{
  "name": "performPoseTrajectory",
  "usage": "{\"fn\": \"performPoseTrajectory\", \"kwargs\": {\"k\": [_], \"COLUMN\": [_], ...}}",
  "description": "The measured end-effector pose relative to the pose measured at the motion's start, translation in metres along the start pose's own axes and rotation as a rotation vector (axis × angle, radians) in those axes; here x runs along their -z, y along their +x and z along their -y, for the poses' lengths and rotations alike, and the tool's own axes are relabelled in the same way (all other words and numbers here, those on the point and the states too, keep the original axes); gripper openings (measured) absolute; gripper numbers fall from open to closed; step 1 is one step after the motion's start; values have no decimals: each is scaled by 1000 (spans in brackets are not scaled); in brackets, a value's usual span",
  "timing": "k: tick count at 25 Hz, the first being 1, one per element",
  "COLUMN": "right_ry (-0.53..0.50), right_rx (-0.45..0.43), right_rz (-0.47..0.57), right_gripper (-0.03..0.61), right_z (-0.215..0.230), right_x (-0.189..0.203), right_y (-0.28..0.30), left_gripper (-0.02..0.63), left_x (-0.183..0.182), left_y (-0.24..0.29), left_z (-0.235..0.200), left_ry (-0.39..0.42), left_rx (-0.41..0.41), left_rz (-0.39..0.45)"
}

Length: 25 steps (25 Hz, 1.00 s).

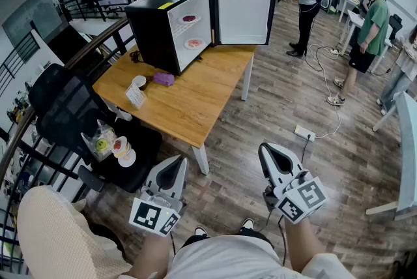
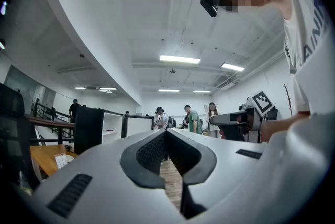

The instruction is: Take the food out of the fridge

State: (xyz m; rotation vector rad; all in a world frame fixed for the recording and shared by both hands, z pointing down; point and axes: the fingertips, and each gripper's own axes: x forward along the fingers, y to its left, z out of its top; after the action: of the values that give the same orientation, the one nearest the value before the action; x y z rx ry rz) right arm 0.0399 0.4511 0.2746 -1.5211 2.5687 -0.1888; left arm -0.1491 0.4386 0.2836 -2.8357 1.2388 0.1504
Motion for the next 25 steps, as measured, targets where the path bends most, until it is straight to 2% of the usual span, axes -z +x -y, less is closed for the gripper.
{"fn": "performPoseTrajectory", "kwargs": {"k": [13,18,25], "right_ry": [-13,32,76], "right_rx": [9,-6,-33], "right_rz": [-6,13,-22], "right_gripper": [20,20,20], "right_z": [-3,-1,25], "right_x": [-2,-4,1], "right_y": [1,0,-2], "left_gripper": [8,8,8], "left_x": [-6,-4,-2], "left_y": [-5,-6,13], "left_z": [-1,0,8], "left_ry": [-1,-3,-4], "left_rx": [-11,-17,-54], "left_rz": [6,4,1]}}
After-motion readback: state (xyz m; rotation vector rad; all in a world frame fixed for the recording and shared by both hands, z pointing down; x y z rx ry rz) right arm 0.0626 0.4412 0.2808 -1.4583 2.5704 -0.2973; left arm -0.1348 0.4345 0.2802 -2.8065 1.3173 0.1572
